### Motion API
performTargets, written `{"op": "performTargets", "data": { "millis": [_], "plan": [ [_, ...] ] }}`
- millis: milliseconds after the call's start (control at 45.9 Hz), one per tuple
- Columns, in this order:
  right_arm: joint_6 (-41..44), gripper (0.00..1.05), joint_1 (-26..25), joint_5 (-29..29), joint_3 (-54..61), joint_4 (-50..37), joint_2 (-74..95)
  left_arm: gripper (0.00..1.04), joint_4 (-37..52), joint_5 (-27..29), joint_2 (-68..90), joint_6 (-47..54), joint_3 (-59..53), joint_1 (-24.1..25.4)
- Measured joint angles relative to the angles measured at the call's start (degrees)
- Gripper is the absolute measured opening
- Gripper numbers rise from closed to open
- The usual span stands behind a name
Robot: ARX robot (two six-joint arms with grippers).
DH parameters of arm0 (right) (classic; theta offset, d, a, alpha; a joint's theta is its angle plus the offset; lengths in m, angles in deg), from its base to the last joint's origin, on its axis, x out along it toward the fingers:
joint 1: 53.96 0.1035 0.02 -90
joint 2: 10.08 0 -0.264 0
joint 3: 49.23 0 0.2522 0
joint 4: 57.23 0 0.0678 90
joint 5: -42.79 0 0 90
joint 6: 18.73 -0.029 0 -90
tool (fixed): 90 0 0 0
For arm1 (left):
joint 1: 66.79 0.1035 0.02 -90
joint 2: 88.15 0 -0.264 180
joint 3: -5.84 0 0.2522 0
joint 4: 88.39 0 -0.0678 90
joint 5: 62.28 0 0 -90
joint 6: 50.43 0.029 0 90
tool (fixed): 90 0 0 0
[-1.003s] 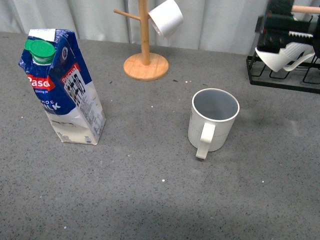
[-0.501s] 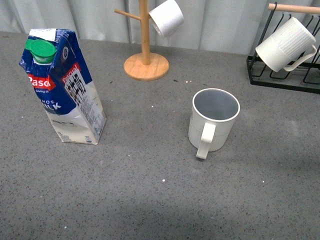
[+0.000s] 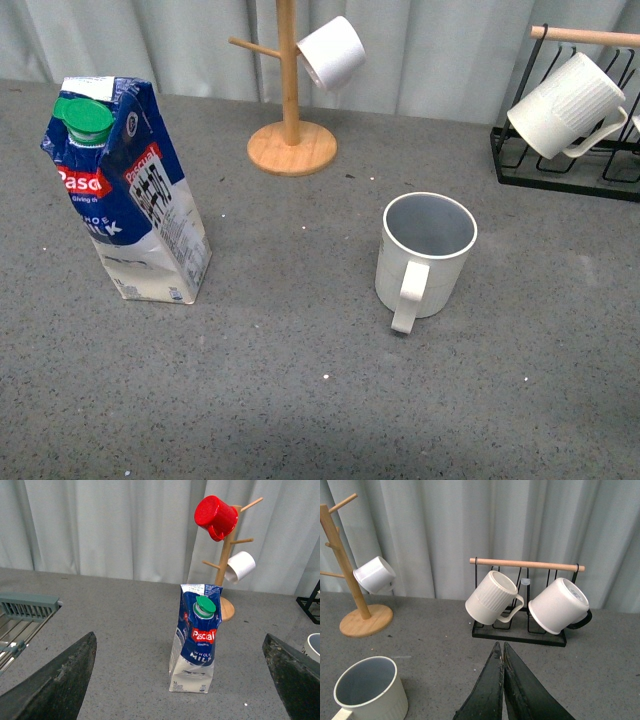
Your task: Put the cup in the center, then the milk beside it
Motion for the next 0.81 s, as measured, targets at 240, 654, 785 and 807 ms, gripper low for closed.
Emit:
{"op": "performTargets", "data": {
  "millis": [240, 654, 785, 807],
  "plan": [
    [0.0, 0.01, 0.0, 0.15, 1.79, 8.72, -10.58, 0.98, 0.0, 0.0, 0.0, 0.02, 0.0, 0.0],
    [0.0, 0.01, 0.0, 0.15, 2.43, 23.21, -26.64, 0.98, 0.0, -0.02, 0.0, 0.0, 0.0, 0.0],
    [0.0, 0.01, 0.0, 0.15, 2.43, 26.43, -30.05, 0.98, 0.0, 0.0, 0.0, 0.0, 0.0, 0.0],
    [0.0, 0.01, 0.0, 0.15, 2.43, 26.95, -30.62, 0.98, 0.0, 0.0, 0.0, 0.0, -0.02, 0.0]
  ]
}}
